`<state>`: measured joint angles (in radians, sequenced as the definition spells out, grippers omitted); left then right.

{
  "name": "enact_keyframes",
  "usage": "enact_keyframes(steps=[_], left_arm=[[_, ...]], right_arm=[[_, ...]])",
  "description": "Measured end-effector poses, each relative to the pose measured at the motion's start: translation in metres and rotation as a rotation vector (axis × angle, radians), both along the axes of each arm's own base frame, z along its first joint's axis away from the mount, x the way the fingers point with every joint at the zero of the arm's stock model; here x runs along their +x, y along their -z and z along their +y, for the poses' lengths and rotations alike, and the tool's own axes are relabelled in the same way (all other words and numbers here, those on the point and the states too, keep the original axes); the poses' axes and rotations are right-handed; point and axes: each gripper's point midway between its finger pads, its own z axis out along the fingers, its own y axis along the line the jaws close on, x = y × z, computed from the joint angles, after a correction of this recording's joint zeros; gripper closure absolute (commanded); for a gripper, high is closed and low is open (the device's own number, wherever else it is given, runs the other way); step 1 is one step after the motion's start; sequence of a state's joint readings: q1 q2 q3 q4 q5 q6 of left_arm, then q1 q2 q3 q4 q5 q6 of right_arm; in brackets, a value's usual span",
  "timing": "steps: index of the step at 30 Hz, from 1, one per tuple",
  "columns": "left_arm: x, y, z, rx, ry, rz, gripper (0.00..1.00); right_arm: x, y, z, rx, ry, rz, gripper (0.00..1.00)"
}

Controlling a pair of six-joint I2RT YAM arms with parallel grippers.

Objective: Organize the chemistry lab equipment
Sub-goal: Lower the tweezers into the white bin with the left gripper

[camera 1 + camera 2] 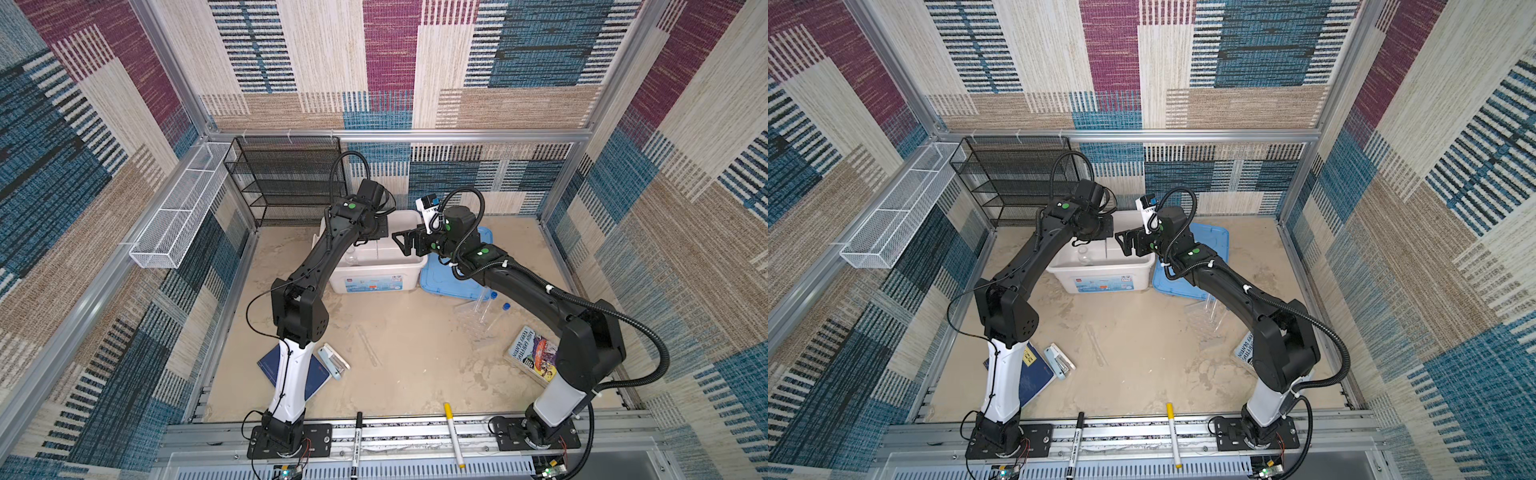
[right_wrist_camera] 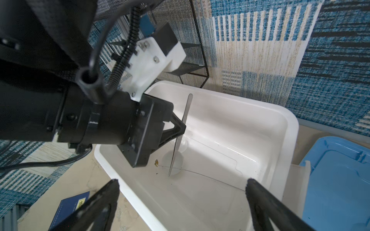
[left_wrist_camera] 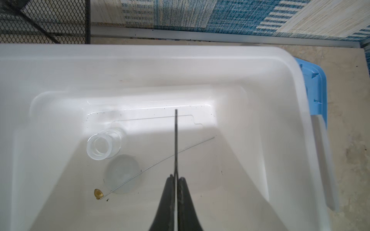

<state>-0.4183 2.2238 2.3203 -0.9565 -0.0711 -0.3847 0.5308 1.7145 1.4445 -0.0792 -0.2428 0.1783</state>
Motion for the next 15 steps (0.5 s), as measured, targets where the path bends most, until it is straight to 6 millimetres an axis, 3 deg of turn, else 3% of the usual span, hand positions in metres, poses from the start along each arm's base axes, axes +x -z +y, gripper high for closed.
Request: enact_keyframes(steps=[6, 15], left_arm=[[0.011, 0.033, 0.005, 0.005, -0.007, 0.056, 1.00], [0.013, 0.066, -0.001, 0.010, 0.016, 0.113, 1.00]], right_arm=[[0.009, 0.006, 0.009, -0.014, -0.028, 0.000, 0.00], [0.011, 0.023, 0.012, -0.063, -0.051, 0.000, 0.01]])
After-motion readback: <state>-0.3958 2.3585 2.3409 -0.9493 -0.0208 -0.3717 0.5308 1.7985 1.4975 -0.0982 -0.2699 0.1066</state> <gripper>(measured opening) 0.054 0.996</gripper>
